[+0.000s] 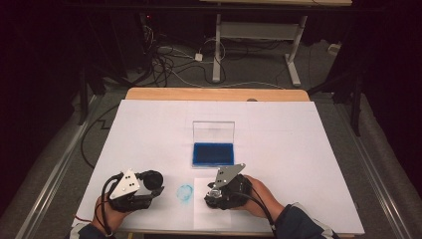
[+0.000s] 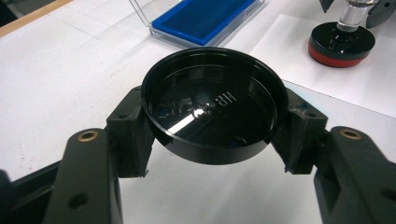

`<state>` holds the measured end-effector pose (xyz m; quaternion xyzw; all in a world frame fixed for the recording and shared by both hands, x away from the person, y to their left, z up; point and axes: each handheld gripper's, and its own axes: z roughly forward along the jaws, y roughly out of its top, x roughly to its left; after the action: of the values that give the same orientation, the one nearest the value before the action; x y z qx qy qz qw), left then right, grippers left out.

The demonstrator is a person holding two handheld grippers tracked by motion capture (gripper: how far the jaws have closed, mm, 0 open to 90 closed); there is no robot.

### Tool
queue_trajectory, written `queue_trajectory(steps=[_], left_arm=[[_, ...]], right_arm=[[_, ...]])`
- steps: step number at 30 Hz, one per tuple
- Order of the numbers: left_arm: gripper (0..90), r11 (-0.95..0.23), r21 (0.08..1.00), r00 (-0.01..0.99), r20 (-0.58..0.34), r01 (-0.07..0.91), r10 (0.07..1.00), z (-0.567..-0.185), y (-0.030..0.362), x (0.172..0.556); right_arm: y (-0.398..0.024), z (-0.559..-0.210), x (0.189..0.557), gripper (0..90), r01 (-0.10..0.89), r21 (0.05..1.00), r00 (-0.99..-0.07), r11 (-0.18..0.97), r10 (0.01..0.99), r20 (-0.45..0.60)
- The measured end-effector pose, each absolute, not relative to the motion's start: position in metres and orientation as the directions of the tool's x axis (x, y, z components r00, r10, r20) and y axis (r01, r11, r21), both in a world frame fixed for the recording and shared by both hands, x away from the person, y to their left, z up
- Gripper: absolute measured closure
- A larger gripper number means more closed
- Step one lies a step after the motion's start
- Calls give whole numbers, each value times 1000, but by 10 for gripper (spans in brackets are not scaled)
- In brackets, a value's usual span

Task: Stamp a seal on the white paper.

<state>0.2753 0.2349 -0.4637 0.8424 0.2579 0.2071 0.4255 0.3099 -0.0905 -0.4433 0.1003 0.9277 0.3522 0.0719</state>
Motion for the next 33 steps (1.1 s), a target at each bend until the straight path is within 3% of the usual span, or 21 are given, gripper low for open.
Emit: queue_trajectory(steps=[27, 33], left_arm=[[364, -503, 827, 780, 135, 251, 611, -462, 236, 275], [364, -505, 826, 781, 136, 250, 609, -462, 236, 276]], right_arm=[[-92, -441, 309, 562, 127, 658, -971, 742, 227, -68], [-100, -423, 310, 562, 138, 712, -963, 688, 262, -66]])
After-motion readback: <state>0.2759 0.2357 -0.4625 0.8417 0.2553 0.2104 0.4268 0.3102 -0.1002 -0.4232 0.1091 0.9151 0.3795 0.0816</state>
